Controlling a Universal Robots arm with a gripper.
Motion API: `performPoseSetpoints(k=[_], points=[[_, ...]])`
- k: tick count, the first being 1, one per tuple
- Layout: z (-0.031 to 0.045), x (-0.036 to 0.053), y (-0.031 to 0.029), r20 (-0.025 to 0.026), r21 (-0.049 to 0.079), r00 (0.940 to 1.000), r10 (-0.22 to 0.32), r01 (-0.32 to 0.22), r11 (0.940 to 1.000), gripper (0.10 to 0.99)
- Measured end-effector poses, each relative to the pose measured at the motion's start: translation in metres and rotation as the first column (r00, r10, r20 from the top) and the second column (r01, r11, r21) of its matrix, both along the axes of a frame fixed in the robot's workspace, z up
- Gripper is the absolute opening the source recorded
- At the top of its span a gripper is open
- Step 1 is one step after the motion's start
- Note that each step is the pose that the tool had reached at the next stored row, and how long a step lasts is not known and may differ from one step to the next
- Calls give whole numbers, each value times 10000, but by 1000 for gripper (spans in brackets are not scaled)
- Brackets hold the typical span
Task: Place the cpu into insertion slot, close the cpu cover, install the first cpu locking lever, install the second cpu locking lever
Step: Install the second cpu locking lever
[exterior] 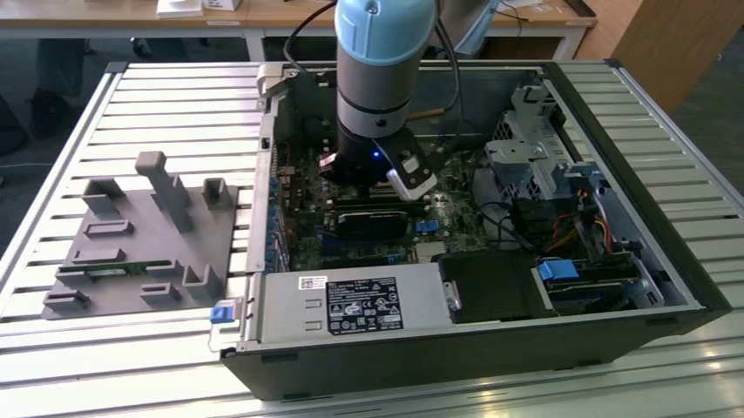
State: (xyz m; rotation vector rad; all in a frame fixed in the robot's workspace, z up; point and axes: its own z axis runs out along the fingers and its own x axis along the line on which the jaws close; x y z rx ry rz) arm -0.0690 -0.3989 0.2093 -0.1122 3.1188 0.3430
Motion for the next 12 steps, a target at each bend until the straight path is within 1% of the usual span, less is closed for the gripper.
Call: performPoseSetpoints(k=[3, 5, 7, 9, 12], points=[[-12, -22, -7, 0, 109, 10000, 0, 0, 9999, 106], [-26, -27, -7, 0, 227, 10000, 2, -2, 9997, 106], [-42, -33, -7, 0, 320, 10000, 1, -1, 9995, 106], [-66, -34, -6, 1, 368, 10000, 0, 0, 9993, 106], [-96, -36, -7, 0, 400, 10000, 1, -1, 9992, 106]])
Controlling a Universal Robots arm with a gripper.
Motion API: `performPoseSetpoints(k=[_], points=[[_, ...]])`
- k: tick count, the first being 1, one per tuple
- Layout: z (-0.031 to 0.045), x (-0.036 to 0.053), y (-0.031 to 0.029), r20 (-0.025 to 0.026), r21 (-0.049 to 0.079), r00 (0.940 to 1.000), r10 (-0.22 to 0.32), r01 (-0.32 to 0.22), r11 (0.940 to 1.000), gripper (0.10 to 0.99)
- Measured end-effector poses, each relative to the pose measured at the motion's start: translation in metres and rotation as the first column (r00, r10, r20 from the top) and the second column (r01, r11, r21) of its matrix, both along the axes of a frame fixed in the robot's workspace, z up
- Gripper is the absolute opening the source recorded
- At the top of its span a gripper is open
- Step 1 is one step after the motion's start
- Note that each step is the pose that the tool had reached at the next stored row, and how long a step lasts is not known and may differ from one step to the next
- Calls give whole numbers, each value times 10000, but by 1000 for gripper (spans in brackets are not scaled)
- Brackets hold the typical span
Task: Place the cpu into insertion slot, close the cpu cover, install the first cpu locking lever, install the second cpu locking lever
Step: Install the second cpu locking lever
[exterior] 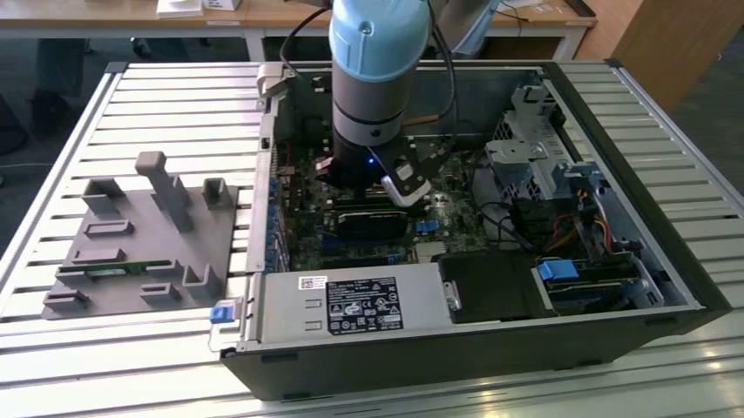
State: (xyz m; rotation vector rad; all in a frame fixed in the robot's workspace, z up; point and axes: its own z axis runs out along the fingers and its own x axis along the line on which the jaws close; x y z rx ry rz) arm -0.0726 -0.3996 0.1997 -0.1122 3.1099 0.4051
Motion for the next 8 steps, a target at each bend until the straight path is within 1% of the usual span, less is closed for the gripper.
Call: performPoseSetpoints(k=[3, 4, 6, 8], points=[[-23, -2, 0, 0, 40, 10000, 0, 0, 10000, 106], [-31, -5, 0, 0, 102, 10000, -1, 1, 9999, 106], [-46, -9, 0, 2, 165, 10000, 0, 0, 9999, 106], [-56, -23, 0, 0, 178, 10000, -2, 2, 9998, 106]])
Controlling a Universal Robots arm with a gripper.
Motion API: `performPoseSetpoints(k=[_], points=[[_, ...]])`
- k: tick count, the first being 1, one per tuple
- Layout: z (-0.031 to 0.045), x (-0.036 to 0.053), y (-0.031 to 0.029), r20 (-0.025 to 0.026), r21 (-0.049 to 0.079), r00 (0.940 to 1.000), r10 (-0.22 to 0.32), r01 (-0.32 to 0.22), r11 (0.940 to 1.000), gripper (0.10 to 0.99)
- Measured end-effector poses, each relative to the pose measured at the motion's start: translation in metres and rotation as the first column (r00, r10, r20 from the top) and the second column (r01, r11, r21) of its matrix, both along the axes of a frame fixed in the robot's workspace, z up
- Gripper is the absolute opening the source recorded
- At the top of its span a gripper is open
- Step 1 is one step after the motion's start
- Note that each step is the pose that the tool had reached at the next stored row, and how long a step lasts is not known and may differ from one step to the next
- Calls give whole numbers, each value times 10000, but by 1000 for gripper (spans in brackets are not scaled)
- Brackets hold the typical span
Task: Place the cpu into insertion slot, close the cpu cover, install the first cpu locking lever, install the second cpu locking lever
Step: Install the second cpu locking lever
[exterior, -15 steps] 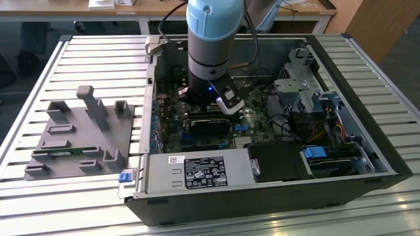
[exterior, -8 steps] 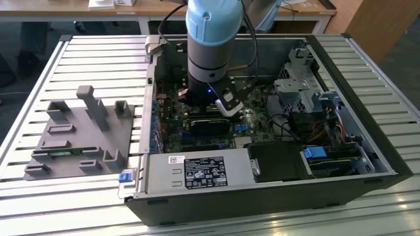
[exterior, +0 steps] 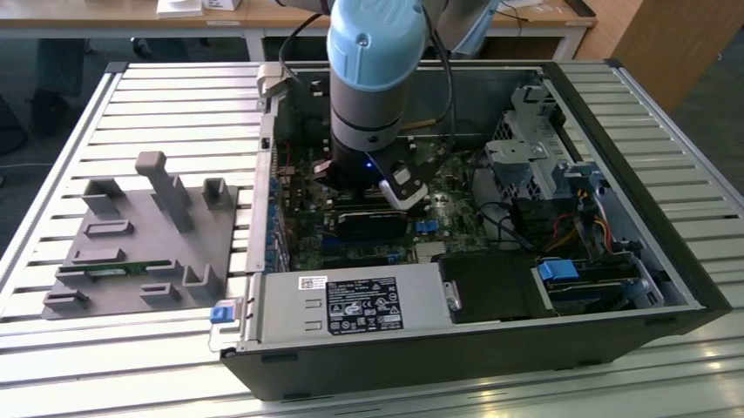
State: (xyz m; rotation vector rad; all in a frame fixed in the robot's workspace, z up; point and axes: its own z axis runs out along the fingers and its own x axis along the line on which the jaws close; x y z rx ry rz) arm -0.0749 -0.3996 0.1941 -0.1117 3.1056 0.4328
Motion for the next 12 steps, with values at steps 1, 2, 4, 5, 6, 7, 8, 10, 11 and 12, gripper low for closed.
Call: performPoseSetpoints(k=[1, 2, 4, 5, 6, 7, 8, 10, 11, 12], points=[[-5, -9, 0, 0, 6, 10000, 1, -1, 10000, 106], [-9, -16, 0, 1, 11, 10000, 2, -2, 10000, 106], [-16, -26, 4, 0, 12, 10000, 1, -1, 10000, 106], [-21, -28, 6, 0, 14, 10000, 2, -2, 10000, 106], [-25, -30, 9, 0, 16, 10000, 2, -2, 10000, 106], [-29, -30, 12, 1, 18, 10000, 2, -2, 10000, 106], [-33, -30, 15, 1, 19, 10000, 3, -3, 10000, 106], [-39, -31, 20, 0, 24, 10000, 2, -2, 10000, 106], [-42, -32, 24, 0, 27, 10000, 2, -2, 10000, 106], [-45, -32, 29, 0, 32, 10000, 2, -2, 10000, 106]])
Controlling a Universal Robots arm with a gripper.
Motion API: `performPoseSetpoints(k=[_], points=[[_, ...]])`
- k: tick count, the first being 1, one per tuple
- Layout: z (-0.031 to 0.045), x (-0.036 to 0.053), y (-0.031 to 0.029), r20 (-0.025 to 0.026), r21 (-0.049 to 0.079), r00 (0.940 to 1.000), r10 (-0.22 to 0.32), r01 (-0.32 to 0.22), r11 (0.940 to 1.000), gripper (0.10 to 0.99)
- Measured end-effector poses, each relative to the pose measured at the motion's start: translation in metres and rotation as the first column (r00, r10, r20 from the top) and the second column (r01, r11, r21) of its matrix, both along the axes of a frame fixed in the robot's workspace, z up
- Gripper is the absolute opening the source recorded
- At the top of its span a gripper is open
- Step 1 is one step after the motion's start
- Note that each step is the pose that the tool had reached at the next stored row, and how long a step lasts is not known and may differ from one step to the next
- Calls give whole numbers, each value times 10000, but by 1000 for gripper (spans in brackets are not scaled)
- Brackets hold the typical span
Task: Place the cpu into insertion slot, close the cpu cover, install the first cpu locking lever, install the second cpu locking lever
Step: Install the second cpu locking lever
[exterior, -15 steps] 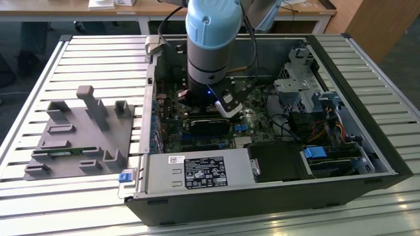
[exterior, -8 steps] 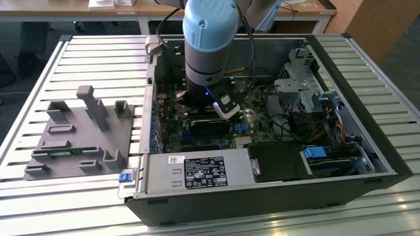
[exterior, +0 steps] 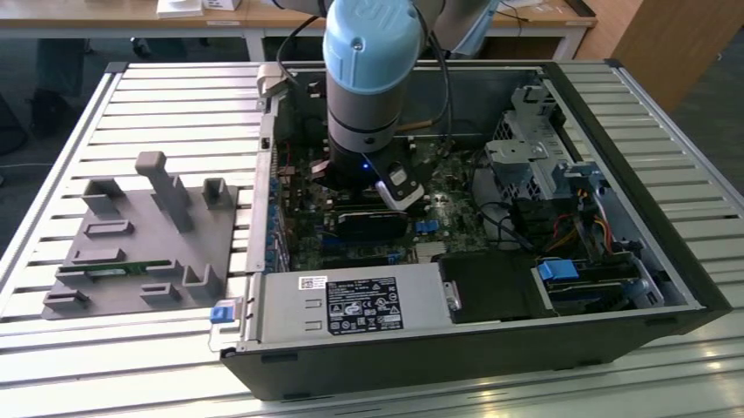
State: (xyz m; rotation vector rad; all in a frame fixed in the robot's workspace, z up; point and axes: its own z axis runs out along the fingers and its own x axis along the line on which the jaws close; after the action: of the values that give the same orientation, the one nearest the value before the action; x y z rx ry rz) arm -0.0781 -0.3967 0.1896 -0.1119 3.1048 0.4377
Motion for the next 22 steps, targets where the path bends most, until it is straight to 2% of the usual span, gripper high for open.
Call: performPoseSetpoints(k=[7, 15, 22], points=[[-5, -2, 13, 1, 35, 10000, 1, -1, 10000, 106], [26, -2, 7, 2, 43, 10000, 0, 0, 10000, 106], [140, -2, 6, 1, 66, 10000, 0, 0, 10000, 106]])
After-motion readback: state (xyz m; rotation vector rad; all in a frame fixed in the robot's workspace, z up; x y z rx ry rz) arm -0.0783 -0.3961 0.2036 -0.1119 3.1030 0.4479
